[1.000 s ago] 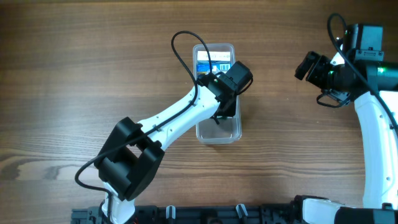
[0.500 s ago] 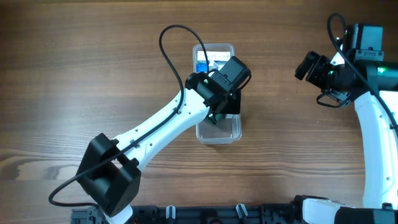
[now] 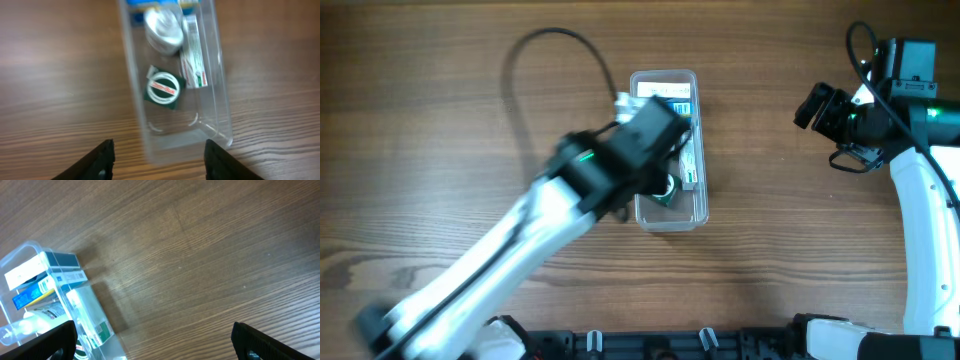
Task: Pack container
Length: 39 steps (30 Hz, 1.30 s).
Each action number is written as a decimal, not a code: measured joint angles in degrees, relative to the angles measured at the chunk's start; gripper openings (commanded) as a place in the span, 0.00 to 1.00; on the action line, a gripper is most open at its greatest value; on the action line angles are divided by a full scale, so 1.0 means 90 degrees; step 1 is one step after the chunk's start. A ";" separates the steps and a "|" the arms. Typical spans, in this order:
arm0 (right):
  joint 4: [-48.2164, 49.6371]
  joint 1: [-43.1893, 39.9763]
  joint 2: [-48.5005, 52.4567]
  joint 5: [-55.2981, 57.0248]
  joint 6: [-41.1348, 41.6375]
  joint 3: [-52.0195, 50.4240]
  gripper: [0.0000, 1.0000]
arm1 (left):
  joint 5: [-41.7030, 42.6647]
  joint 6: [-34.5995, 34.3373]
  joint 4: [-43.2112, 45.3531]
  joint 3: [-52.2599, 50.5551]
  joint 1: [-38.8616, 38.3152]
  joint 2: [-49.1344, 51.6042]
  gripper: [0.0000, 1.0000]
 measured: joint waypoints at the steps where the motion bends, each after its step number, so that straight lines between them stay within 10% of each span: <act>1: 0.0002 0.0000 0.0000 0.0000 0.0000 0.0000 1.00 | -0.0216 0.0010 -0.0228 0.0046 0.0000 -0.0427 0.57; 7: 0.0005 0.0000 0.0000 0.0002 0.0000 0.0000 1.00 | -0.1314 -0.0005 -0.1348 0.0296 0.0000 -0.3441 0.63; 9: 0.0005 0.0000 0.0000 0.0000 0.0000 0.0000 1.00 | -0.1727 -0.0126 -0.1627 0.0253 0.0000 -0.4248 1.00; 29: 0.0000 0.0000 0.0000 0.0000 0.0000 0.0000 1.00 | -0.2752 -0.1812 -0.0464 -0.2147 0.0063 -0.5649 1.00; 39: 0.0002 0.0000 0.0000 0.0000 0.0000 0.0000 1.00 | 0.0087 0.0100 0.3203 -0.5321 0.3740 -0.6280 1.00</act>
